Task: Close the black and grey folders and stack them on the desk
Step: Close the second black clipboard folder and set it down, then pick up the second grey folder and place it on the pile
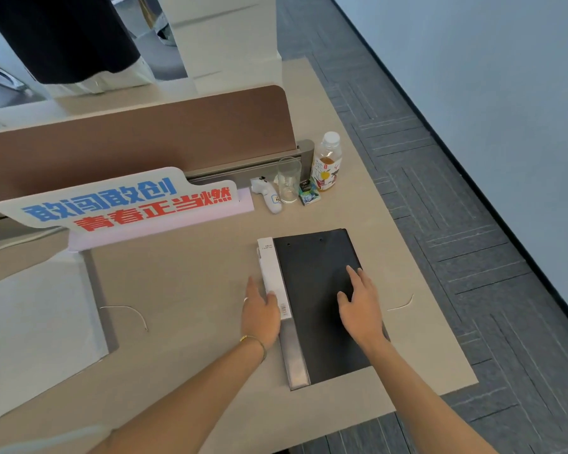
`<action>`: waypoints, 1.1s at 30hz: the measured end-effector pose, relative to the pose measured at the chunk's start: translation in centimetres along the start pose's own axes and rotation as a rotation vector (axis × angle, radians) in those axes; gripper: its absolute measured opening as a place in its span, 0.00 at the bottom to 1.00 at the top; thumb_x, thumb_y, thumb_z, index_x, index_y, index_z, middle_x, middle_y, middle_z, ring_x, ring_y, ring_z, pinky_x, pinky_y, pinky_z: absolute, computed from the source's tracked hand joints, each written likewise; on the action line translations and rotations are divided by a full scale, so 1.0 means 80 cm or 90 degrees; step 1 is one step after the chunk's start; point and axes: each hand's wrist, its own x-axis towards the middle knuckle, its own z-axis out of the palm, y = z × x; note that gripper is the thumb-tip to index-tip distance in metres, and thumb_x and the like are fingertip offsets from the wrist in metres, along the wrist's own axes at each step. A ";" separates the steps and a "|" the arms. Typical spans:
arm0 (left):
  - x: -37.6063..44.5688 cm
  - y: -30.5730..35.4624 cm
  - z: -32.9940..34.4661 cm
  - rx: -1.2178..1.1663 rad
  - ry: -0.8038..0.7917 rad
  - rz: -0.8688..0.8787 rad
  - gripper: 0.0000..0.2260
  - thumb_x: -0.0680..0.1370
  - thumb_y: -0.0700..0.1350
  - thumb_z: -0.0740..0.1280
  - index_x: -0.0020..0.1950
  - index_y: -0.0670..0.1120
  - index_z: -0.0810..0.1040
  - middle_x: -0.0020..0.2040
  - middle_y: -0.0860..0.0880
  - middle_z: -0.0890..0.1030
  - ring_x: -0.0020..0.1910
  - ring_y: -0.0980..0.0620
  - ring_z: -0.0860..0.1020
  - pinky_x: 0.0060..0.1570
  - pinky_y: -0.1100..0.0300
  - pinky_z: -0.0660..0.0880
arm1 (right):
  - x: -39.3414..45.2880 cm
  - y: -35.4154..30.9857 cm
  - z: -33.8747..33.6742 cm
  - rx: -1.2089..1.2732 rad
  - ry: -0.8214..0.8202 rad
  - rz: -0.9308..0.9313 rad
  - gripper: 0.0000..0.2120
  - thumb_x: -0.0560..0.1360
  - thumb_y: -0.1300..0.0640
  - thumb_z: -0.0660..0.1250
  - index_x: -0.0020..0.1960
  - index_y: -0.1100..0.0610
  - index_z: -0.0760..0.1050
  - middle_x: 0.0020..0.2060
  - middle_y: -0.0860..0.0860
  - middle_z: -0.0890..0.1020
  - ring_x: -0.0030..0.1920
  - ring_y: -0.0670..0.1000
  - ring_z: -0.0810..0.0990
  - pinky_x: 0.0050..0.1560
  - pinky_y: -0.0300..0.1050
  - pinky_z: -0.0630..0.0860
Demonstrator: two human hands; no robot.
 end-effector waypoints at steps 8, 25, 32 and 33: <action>-0.002 -0.027 -0.097 0.108 0.104 0.175 0.26 0.84 0.50 0.56 0.81 0.54 0.53 0.81 0.53 0.60 0.79 0.48 0.59 0.79 0.46 0.56 | -0.042 -0.120 0.046 0.068 -0.010 -0.142 0.29 0.79 0.59 0.65 0.78 0.49 0.61 0.77 0.49 0.65 0.78 0.51 0.61 0.77 0.50 0.62; -0.012 -0.171 -0.377 0.030 0.308 0.125 0.26 0.82 0.49 0.59 0.80 0.55 0.57 0.78 0.52 0.65 0.74 0.46 0.67 0.75 0.47 0.64 | -0.186 -0.353 0.243 0.040 -0.203 -0.361 0.31 0.74 0.65 0.65 0.76 0.54 0.67 0.74 0.53 0.71 0.74 0.54 0.67 0.75 0.45 0.61; -0.014 -0.267 -0.488 0.006 0.361 0.059 0.25 0.82 0.48 0.59 0.80 0.54 0.59 0.78 0.52 0.65 0.74 0.47 0.65 0.73 0.51 0.65 | -0.242 -0.430 0.335 0.035 -0.255 -0.380 0.30 0.73 0.64 0.65 0.74 0.53 0.69 0.71 0.51 0.75 0.71 0.53 0.71 0.71 0.43 0.64; -0.013 -0.280 -0.502 0.003 0.369 0.048 0.25 0.82 0.47 0.60 0.80 0.53 0.60 0.77 0.52 0.66 0.73 0.47 0.67 0.72 0.52 0.67 | -0.248 -0.438 0.349 0.030 -0.268 -0.384 0.30 0.73 0.63 0.65 0.74 0.53 0.69 0.71 0.50 0.75 0.72 0.53 0.71 0.71 0.42 0.64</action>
